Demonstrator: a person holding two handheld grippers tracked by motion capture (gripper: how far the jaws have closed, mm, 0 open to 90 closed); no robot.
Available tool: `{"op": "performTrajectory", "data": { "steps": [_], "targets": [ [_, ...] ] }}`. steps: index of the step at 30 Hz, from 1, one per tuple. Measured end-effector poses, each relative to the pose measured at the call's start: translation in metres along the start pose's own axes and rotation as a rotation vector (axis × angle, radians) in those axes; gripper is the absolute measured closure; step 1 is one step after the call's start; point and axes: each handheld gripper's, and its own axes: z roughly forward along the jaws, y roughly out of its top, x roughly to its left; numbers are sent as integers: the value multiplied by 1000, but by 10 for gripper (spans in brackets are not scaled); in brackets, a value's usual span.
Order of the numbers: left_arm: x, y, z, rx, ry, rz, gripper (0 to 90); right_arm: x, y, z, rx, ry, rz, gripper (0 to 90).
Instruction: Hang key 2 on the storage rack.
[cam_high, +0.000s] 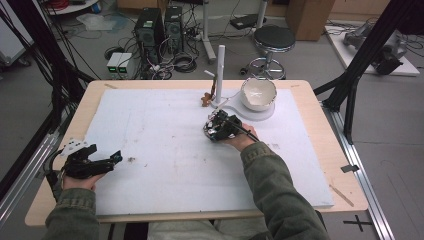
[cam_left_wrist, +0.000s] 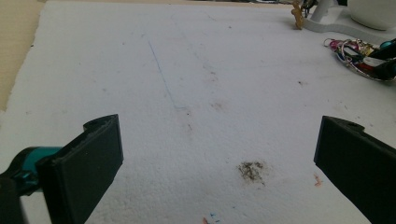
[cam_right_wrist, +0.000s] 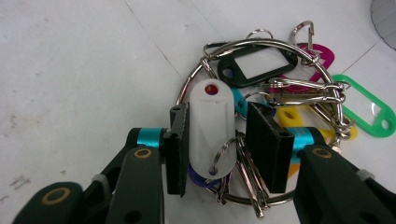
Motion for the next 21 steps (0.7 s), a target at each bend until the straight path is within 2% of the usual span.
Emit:
{"op": "performTrajectory", "data": {
  "steps": [3,7,13,21],
  "targets": [
    [0,0,0,-1,-4,-2,17,1,4,-2,21,-5,-9,680],
    [0,0,1,1,-9,0,17,0,4,-4,24,-7,24,685],
    [1,0,1,0,-20,-1,17,3,5,-4,24,-22,39,686],
    [2,0,0,-9,-21,-14,17,7,8,-10,-2,-13,55,687]
  ]
}}
